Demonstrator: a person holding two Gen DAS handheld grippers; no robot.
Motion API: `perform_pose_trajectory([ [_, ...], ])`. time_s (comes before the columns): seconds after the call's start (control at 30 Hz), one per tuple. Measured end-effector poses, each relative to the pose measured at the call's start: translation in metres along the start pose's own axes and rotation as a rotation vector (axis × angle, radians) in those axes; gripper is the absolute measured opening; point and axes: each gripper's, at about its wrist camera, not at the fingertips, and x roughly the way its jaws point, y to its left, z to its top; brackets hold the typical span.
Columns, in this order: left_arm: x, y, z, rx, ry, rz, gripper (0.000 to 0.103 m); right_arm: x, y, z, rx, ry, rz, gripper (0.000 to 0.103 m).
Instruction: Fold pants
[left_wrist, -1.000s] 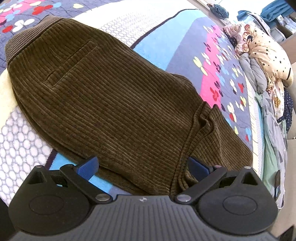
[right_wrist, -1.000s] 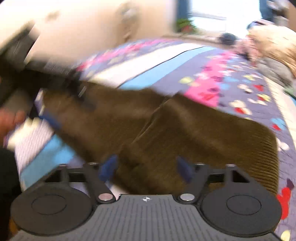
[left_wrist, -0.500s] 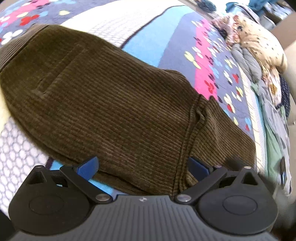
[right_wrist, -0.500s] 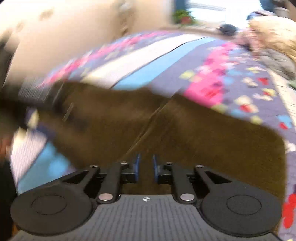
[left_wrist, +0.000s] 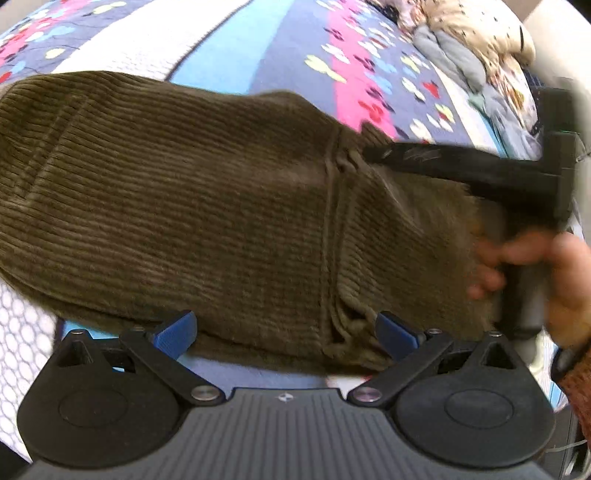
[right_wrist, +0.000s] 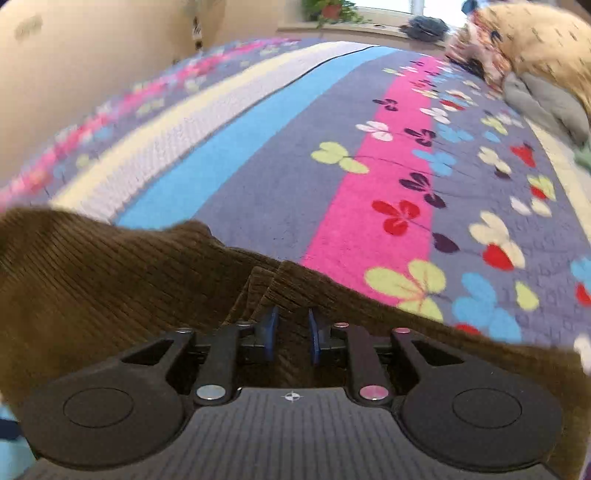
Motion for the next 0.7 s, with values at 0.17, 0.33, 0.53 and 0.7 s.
perform_pose_trajectory([
  [0.17, 0.002, -0.037, -0.014, 0.001, 0.023, -0.052, 0.103, -0.118, -0.071, -0.054, 0.216, -0.159, -0.084, 0.079],
  [0.33, 0.007, -0.093, -0.036, -0.087, 0.014, -0.143, 0.103, -0.204, -0.143, -0.13, 0.403, -0.132, -0.262, 0.082],
  [0.53, 0.029, -0.151, -0.067, -0.244, 0.069, -0.236, 0.103, -0.233, -0.18, -0.189, 0.559, -0.109, -0.244, 0.082],
  [0.7, 0.064, -0.163, -0.083, -0.342, 0.1, -0.176, 0.103, -0.223, -0.194, -0.201, 0.631, -0.11, -0.172, 0.082],
])
